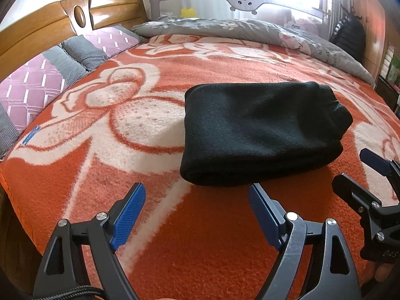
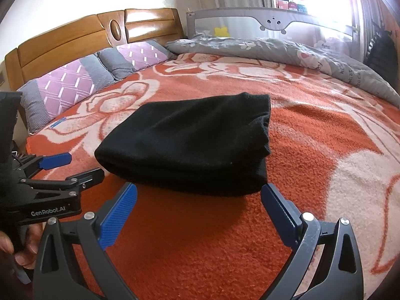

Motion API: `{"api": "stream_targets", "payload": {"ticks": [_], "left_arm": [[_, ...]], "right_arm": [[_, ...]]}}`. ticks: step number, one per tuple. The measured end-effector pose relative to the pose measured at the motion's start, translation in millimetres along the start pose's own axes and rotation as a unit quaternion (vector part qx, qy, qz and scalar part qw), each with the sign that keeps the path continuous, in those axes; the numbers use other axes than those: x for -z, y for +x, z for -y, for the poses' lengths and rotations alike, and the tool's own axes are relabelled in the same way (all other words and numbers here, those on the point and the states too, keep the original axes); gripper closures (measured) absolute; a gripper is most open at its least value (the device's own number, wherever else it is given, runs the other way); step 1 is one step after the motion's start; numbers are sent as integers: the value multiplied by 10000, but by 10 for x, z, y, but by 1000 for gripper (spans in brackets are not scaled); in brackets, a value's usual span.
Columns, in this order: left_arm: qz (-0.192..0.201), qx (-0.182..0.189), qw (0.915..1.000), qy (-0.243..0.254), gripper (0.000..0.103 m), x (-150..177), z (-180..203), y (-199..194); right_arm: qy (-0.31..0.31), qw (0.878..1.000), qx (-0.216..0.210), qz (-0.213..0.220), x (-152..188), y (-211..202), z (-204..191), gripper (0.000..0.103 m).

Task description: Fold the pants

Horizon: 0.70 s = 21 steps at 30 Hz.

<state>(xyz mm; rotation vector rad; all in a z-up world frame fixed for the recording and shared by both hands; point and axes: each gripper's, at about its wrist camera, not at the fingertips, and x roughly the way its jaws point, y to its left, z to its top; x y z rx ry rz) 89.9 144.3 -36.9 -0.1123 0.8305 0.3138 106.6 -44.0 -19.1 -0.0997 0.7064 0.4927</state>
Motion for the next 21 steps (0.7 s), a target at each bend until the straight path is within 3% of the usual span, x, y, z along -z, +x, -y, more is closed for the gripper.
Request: {"api": "stream_targets", "payload": {"ticks": [21], "left_arm": [[239,-17,9997,32,18,-7,7,-36]], "right_arm": [[-70,9999,-40,84,20,49,-60,4]]}}
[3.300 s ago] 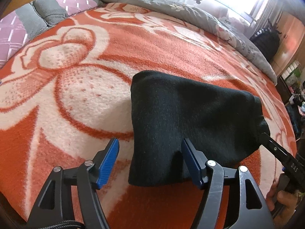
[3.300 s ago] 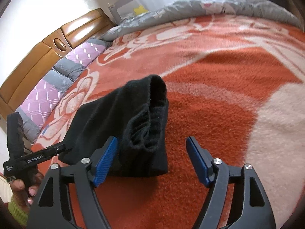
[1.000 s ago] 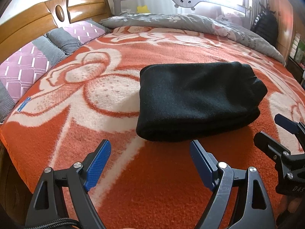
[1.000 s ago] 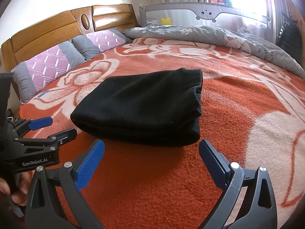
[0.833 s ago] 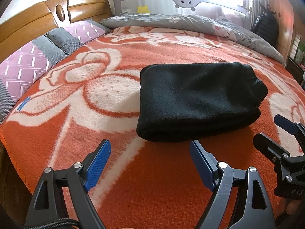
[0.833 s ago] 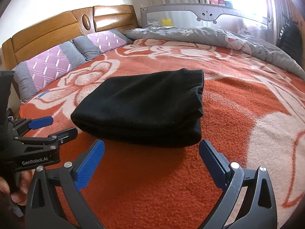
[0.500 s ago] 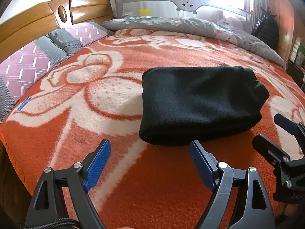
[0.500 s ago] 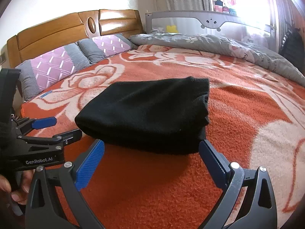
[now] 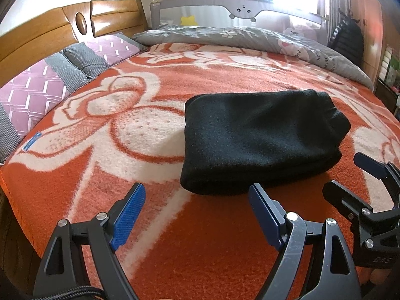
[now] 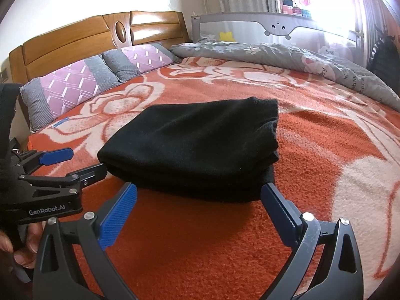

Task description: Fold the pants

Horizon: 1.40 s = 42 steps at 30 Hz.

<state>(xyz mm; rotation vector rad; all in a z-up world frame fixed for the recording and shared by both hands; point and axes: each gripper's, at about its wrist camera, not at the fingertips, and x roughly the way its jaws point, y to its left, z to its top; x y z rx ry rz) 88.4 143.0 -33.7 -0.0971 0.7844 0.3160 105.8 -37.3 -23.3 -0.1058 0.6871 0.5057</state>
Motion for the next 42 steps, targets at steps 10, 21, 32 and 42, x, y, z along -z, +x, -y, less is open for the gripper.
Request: {"api": "stream_targets", "payload": {"ticks": [10,21,32,42], "left_arm": [[-7,7,10000,0,18,-2,-4,5],[-20,21,10000,-11,18,-4,-2,9],[-7,6,10000,-31,18,-17,-19,16],[-15,16,10000,-30,18,-57,-21,13]], "right_arm": [[26,10000,-2,-30,0,23,0,4],[46,10000,-15,-26,-18,30,9,4],[52,10000,-20,-14,-44,32,2,4],[61,10000,-12,-9,-92,25,-3,3]]}}
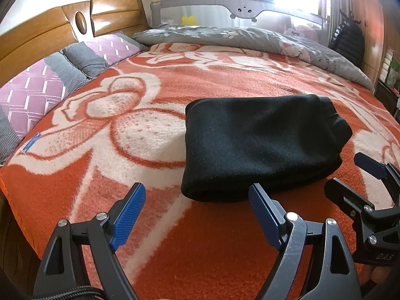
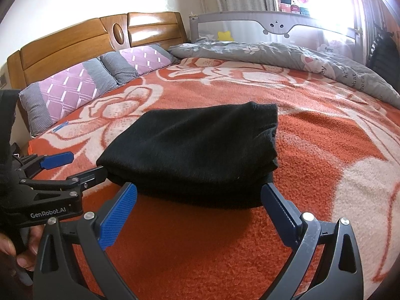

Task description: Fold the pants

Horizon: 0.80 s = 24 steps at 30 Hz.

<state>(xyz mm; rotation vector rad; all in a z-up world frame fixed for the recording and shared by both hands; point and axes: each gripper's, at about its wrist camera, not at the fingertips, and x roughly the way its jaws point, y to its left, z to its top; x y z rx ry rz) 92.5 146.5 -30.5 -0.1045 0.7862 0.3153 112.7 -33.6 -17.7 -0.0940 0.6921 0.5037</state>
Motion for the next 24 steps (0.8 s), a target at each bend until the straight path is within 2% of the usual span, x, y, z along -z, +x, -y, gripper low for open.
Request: {"api": "stream_targets", "payload": {"ticks": [24], "left_arm": [[-19,-10,10000,-95,18,-128,-24,44]], "right_arm": [[118,9999,15,-27,-71,32,79,3]]}}
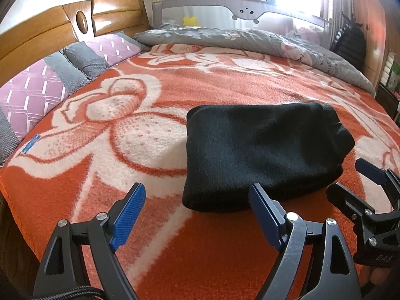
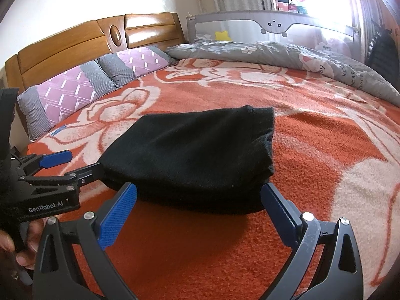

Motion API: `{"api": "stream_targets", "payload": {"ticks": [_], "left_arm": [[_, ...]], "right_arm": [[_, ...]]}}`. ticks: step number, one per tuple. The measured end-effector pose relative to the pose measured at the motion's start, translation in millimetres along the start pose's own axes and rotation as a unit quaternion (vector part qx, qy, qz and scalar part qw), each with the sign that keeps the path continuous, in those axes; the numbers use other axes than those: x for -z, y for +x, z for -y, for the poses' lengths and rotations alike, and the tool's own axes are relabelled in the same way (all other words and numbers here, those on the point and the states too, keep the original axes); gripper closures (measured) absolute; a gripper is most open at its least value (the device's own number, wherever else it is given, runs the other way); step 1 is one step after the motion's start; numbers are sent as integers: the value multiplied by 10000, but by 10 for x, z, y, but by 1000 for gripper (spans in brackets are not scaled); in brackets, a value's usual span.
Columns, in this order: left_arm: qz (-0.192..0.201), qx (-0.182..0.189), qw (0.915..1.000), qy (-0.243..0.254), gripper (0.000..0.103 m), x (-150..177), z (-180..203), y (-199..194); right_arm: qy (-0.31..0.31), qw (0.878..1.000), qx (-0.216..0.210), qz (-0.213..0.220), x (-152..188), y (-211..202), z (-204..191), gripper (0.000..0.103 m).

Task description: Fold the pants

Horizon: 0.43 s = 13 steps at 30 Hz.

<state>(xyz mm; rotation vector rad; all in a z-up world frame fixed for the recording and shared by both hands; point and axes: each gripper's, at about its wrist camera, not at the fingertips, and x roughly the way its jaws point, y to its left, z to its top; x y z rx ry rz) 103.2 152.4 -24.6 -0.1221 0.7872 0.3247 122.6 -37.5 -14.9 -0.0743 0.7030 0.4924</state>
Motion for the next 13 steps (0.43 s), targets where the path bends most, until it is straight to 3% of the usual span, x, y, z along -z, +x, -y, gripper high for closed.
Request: {"api": "stream_targets", "payload": {"ticks": [13], "left_arm": [[-111,44,9999,-9,18,11,42,-17]], "right_arm": [[97,9999,30,-57,-8,15,65,3]]}}
